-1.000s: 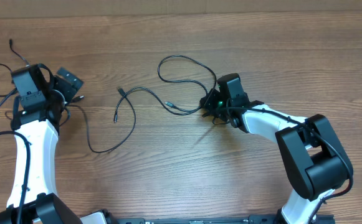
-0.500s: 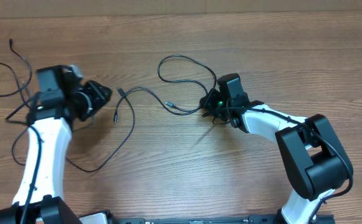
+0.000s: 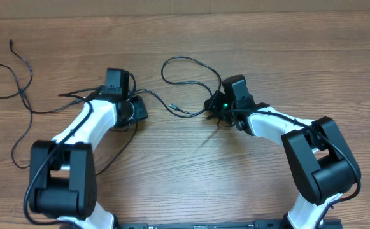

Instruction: Untangle cables

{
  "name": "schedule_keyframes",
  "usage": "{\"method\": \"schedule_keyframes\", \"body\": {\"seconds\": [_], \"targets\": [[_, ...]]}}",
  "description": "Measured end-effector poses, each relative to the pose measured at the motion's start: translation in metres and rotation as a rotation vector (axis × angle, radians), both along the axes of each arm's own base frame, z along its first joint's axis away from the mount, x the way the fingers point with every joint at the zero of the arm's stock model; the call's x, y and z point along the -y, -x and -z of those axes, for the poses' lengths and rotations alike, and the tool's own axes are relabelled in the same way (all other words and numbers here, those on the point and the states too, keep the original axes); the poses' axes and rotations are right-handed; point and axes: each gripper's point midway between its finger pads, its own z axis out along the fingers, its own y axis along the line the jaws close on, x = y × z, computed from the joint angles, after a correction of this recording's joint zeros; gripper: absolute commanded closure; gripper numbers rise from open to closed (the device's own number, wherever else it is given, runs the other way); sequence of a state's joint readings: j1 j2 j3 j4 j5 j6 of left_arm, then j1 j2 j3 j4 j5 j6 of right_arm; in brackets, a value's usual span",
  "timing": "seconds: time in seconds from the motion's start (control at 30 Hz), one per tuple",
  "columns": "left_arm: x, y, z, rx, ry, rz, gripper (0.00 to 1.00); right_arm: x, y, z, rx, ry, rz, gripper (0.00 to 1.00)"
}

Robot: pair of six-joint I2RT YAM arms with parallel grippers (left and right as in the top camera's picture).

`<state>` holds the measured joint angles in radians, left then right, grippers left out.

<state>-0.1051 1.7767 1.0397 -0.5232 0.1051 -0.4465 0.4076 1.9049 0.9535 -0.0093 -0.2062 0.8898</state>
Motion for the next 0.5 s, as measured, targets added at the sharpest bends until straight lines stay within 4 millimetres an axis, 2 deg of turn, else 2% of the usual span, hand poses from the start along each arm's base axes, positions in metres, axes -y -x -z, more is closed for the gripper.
{"method": "schedule_keyframes", "body": {"seconds": [0.1, 0.17, 0.2, 0.23, 0.4, 0.5], "targets": [[-0.002, -0.001, 0.010, -0.011, -0.020, 0.009, 0.57, 0.000, 0.000, 0.000, 0.000, 0.000, 0.000, 0.85], [-0.005, -0.002, 0.015, -0.016, -0.039, 0.006, 0.68, 0.000, 0.000, 0.000, 0.001, -0.001, 0.000, 0.85], [-0.007, -0.004, 0.016, -0.011, -0.052, 0.004, 0.79, 0.000, 0.000, 0.000, 0.000, -0.001, 0.000, 0.85], [-0.008, -0.004, 0.016, -0.012, -0.057, 0.004, 0.96, 0.000, 0.000, 0.000, 0.001, 0.000, 0.000, 0.85], [-0.011, -0.003, 0.017, -0.027, -0.078, 0.014, 0.96, 0.000, 0.000, 0.000, 0.000, 0.000, 0.000, 0.85], [-0.014, 0.014, 0.016, -0.114, -0.095, 0.018, 0.96, 0.000, 0.000, 0.000, 0.000, 0.000, 0.000, 0.85]]}}
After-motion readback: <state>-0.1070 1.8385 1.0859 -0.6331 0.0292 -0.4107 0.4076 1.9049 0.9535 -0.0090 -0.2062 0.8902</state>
